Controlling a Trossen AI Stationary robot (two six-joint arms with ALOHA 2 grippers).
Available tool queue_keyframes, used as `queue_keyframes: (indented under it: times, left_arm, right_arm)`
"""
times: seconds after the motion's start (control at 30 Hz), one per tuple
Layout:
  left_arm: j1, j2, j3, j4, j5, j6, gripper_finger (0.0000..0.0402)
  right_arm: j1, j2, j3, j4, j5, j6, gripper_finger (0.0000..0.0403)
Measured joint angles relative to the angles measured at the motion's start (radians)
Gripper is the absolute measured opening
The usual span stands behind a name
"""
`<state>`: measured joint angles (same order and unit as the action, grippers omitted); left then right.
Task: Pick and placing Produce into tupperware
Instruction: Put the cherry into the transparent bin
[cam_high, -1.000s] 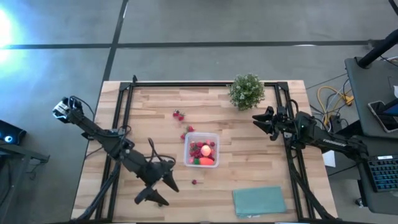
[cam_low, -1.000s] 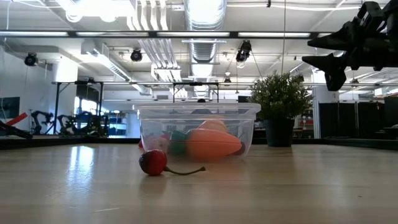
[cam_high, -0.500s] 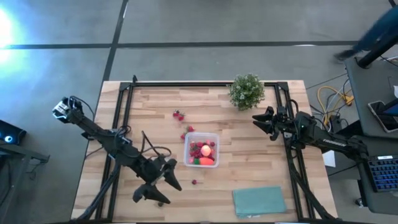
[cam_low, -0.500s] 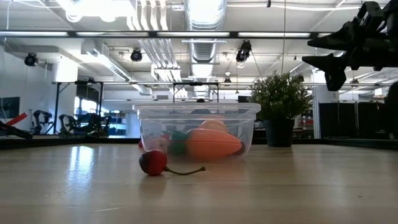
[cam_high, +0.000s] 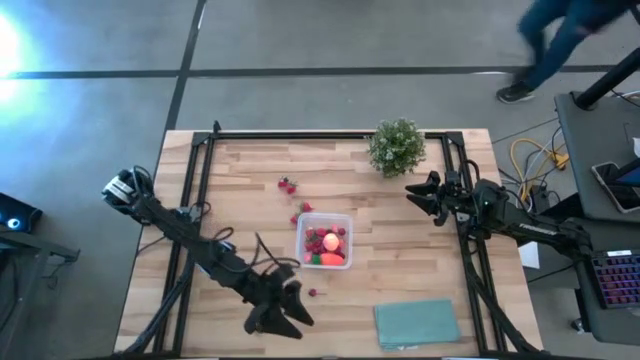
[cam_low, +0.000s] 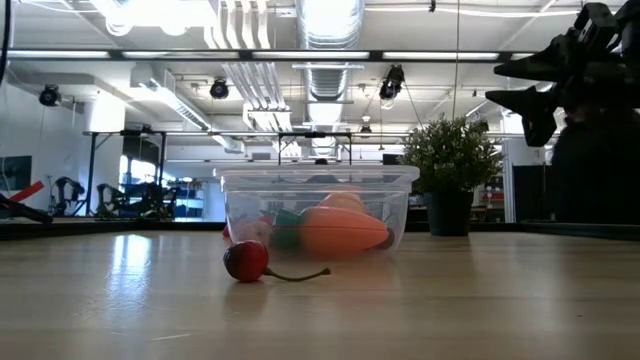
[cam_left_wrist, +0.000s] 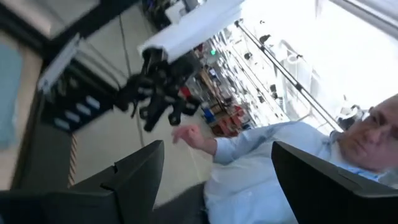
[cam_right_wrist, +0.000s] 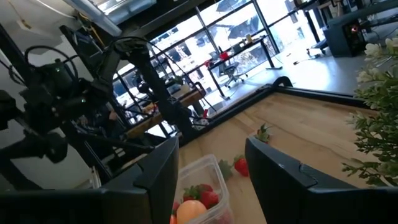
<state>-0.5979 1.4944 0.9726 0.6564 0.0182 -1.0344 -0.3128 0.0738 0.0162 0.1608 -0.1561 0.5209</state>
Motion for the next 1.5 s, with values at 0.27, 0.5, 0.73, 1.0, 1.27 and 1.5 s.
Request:
queue_keyframes:
  times: [0.27, 0.5, 0.73, 1.0, 1.27, 1.5]
  left_arm:
    - [0.018, -0.007, -0.009, 0.024, -0.015, -0.113, 0.0283]
    - [0.035, -0.071, -0.004, -0.109, -0.029, -0.126, 0.0283]
    - [0.065, -0.264, 0.044, -0.775, -0.262, 0.090, 0.0283]
    - [0.053, -0.208, 0.082, -1.052, -0.325, 0.335, 0.0283]
    - [0.000, 0.036, 0.103, -1.057, -0.320, 0.550, 0.0283]
    - [0.004, 0.141, 0.129, -0.962, -0.338, 0.621, 0.0283]
  right_arm:
    - [0.000, 0.000, 0.000, 0.000, 0.000, 0.000, 0.0178]
    - [0.000, 0.000, 0.000, 0.000, 0.000, 0.000, 0.0178]
    - [0.000, 0.000, 0.000, 0.000, 0.000, 0.000, 0.0178]
    - [0.000, 0.000, 0.000, -0.001, 0.000, 0.000, 0.0178]
    - [0.000, 0.000, 0.000, -0.001, 0.000, 0.000, 0.0178]
    - [0.000, 0.000, 0.000, -0.001, 0.000, 0.000, 0.0178]
